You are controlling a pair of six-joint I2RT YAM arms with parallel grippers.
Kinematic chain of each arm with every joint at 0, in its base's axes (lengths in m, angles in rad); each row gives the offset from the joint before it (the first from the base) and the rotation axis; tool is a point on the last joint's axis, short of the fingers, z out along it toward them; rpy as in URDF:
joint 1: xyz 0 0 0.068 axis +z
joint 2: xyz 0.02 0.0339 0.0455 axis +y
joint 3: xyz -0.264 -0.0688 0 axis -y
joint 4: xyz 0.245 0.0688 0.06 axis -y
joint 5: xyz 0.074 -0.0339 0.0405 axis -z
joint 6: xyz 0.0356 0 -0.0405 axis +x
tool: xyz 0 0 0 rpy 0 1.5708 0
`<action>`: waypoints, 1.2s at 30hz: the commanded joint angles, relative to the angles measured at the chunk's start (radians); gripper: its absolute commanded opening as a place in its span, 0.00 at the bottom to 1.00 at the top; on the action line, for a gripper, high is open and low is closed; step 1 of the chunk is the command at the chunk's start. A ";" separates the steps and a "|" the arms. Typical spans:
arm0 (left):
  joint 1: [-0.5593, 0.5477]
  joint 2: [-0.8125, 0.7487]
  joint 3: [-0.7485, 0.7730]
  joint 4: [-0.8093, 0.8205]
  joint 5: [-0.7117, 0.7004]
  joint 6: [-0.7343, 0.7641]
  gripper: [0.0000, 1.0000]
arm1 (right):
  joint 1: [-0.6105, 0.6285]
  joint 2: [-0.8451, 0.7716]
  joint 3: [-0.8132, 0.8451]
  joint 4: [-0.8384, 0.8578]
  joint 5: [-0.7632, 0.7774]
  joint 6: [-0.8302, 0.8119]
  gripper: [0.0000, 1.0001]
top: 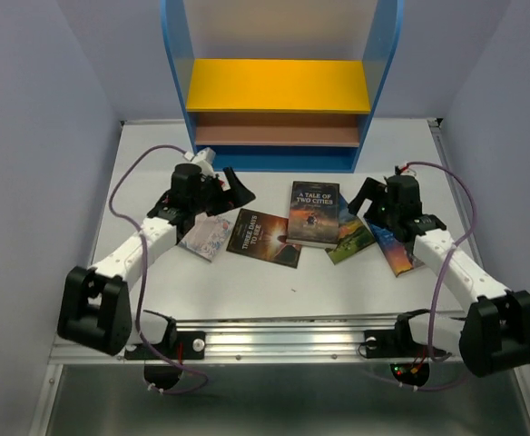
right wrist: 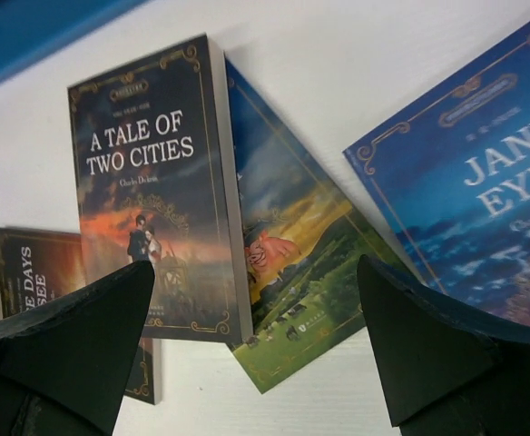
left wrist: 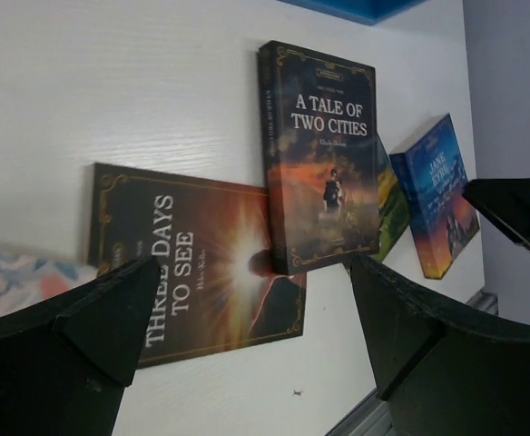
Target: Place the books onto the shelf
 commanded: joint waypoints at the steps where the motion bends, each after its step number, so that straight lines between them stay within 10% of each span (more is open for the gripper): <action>1: -0.045 0.211 0.170 0.147 0.141 0.022 0.99 | 0.001 0.121 0.096 0.082 -0.172 0.020 1.00; 12: -0.107 0.707 0.492 0.154 0.354 0.046 0.99 | 0.001 0.404 0.159 0.197 -0.236 0.094 1.00; 27: -0.157 0.887 0.581 0.117 0.353 0.054 0.99 | 0.001 0.574 0.167 0.240 -0.317 0.128 0.97; 36: -0.206 0.902 0.517 0.143 0.416 0.045 0.99 | 0.001 0.611 0.133 0.306 -0.410 0.158 0.78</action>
